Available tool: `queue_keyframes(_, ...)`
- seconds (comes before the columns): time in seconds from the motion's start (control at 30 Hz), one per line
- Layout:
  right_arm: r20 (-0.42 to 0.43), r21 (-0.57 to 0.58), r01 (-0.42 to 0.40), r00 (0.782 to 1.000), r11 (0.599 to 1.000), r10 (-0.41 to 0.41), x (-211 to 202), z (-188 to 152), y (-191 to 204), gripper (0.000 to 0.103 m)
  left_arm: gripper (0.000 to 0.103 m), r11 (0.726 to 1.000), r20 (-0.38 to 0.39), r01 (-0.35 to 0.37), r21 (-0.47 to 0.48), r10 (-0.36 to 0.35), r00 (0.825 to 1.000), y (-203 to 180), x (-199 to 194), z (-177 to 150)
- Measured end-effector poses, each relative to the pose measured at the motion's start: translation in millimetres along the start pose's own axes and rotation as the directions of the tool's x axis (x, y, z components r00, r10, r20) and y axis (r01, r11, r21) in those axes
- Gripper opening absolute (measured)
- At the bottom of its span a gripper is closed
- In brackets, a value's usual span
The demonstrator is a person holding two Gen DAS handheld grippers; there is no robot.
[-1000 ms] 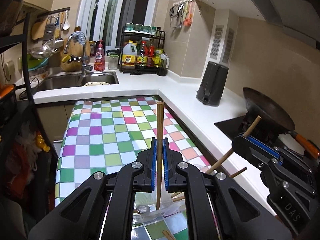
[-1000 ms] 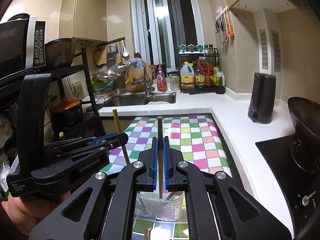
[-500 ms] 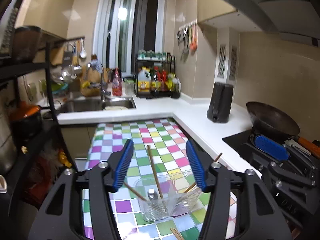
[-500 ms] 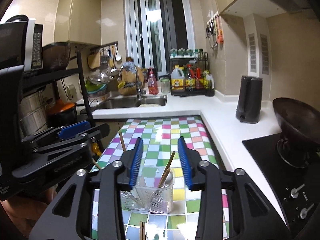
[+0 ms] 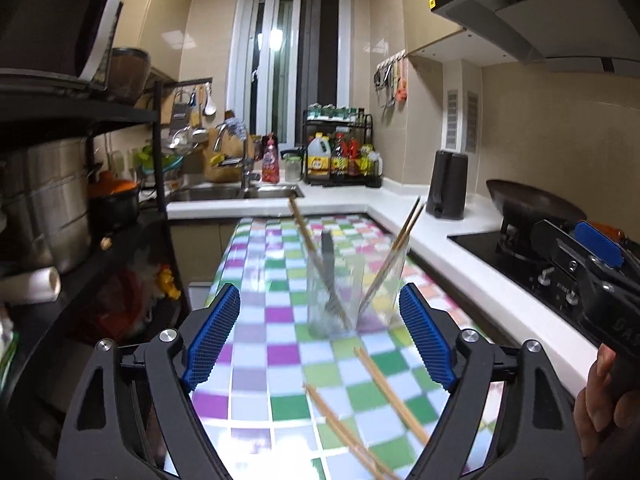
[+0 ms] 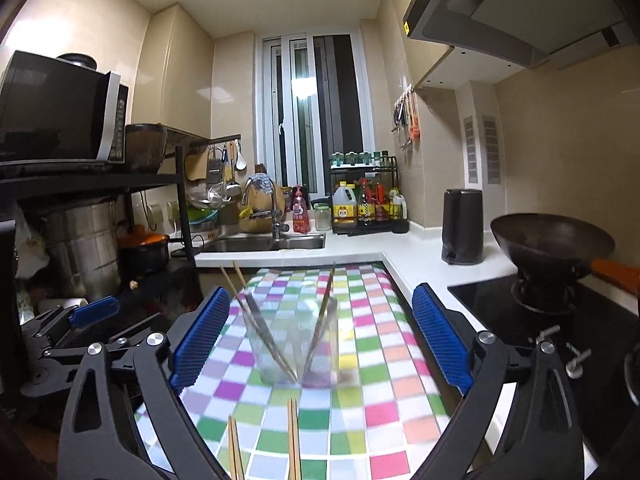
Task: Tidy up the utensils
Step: 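Move both open tools back down to the chopsticks lying on the mat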
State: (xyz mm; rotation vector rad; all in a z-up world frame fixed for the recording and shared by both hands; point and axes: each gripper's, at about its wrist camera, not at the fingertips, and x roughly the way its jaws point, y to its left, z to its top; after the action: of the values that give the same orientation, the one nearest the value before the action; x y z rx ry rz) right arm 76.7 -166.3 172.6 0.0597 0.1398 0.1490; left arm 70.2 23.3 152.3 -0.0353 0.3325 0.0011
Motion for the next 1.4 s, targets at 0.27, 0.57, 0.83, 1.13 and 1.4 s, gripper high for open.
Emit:
queue_keyframes(0.27,-0.147,0.003,0.003,0.989,1.000,-0.003,-2.4,-82.0,-3.5,0.087,0.080,0.991,-0.108,-0.129,-0.036,0.125,0.986,20.6,-15.3,-78.5)
queue_keyframes(0.57,-0.291,0.023,-0.060,0.954,0.998,0.064,11.5,-122.3,-13.4,0.073,0.063,0.985,-0.193,-0.146,-0.090,0.127,0.973,30.0,-18.1,-126.4)
queue_keyframes(0.83,-0.430,0.068,-0.149,0.888,0.987,0.163,27.0,-152.6,-15.2,0.031,0.045,0.996,-0.255,-0.056,-0.075,0.035,0.966,6.5,-8.8,-152.8)
queue_keyframes(1.13,-0.541,0.087,-0.194,0.814,0.977,0.210,46.6,-181.5,-7.1,0.024,0.043,0.997,-0.285,0.023,-0.071,-0.042,0.958,-22.0,2.0,-160.7)
queue_keyframes(1.4,-0.576,0.052,-0.171,0.800,0.984,0.170,50.2,-189.7,-9.0,0.017,0.043,0.995,-0.310,0.059,-0.076,-0.080,0.947,-33.4,8.7,-162.2)
